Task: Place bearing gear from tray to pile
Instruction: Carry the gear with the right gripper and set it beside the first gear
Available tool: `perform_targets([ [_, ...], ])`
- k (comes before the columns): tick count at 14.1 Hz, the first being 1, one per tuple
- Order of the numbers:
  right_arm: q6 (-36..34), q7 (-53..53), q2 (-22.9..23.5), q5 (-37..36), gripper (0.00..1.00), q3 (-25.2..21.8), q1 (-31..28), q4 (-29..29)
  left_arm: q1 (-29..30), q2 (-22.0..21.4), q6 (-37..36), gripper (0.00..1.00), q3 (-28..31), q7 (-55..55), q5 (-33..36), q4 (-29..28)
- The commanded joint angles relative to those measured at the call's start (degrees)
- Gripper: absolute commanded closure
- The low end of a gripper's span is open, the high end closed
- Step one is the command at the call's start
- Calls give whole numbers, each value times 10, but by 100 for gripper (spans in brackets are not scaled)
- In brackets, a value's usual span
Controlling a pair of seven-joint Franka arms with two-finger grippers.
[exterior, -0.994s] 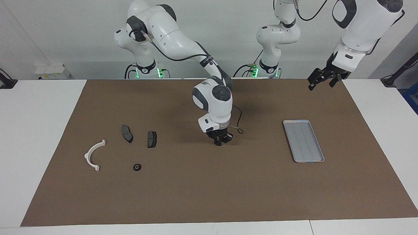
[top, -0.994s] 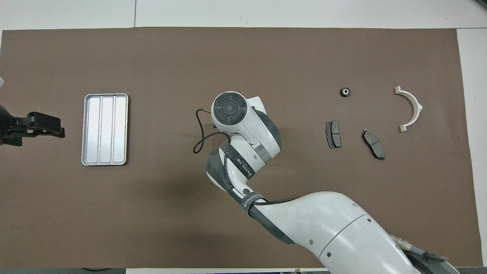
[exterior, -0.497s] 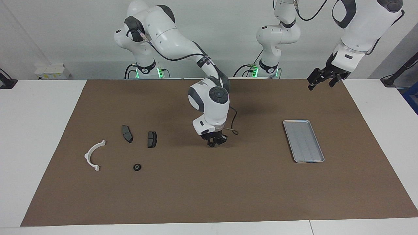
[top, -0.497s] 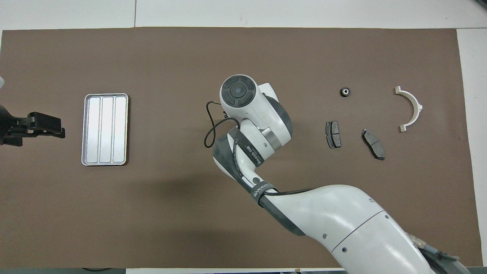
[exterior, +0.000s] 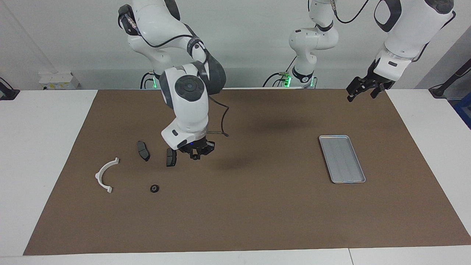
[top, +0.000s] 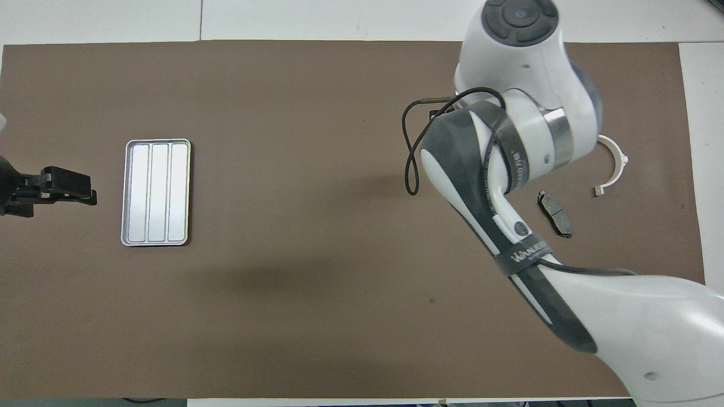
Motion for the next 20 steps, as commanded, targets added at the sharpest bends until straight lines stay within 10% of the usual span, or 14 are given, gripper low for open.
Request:
perform_targets([
  [1,-14,-107,-24,0,100,8,-54,-11,-1,-12,-5,0,-1,1,-2,-9],
  [8,130,-288,-24,2,100,9,-167,-108,-1,-12,-5,0,-1,1,-2,-9],
  [20,382,-300,46,1,100,7,-215,-245,-1,-12,-5,0,-1,1,-2,-9],
])
